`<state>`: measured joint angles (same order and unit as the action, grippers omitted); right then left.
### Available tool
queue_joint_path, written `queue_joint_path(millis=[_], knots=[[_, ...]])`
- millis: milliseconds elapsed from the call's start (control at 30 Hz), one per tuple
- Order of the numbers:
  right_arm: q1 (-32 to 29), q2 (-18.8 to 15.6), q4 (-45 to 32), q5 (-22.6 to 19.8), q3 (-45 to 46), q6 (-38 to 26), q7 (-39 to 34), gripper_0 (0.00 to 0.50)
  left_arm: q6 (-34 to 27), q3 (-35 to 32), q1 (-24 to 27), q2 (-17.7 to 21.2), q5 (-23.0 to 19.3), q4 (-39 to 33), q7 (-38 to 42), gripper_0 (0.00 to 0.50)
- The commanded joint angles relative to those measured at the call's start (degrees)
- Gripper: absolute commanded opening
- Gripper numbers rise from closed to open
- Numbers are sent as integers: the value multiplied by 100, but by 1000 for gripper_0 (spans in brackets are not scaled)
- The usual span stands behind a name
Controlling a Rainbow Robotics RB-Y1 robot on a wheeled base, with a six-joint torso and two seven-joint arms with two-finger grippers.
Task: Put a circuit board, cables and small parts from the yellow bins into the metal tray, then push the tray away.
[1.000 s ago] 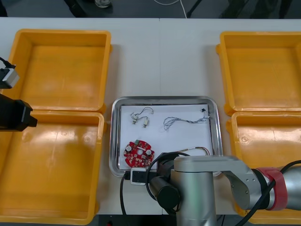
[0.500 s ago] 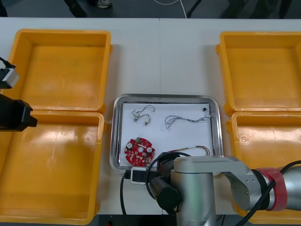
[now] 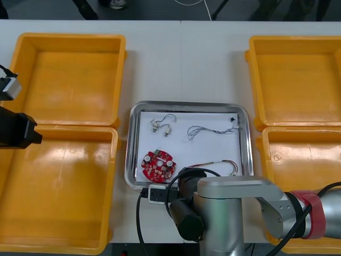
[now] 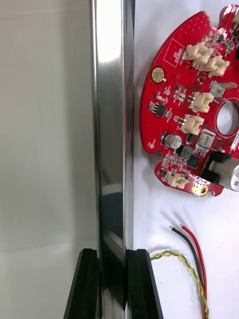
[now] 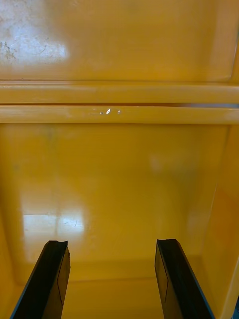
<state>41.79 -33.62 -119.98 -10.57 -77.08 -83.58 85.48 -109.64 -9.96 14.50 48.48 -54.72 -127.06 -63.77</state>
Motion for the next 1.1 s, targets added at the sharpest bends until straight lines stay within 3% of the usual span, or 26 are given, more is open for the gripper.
queue_joint_path(millis=[33, 300, 633, 1100], knots=[[49, -65, -69, 213, -88, 149, -269, 0, -36, -200, -79, 267, -39, -161, -434, 500], [66, -267, -69, 468, -79, 413, -269, 0, -36, -200, -79, 267, -39, -161, -434, 500], [66, -513, -61, 476, 150, 703, -225, 0, -36, -200, -79, 267, -39, -161, -434, 500], [181, -566, -61, 626, 413, 712, -234, 0, -36, -200, -79, 267, -39, -161, -434, 500]])
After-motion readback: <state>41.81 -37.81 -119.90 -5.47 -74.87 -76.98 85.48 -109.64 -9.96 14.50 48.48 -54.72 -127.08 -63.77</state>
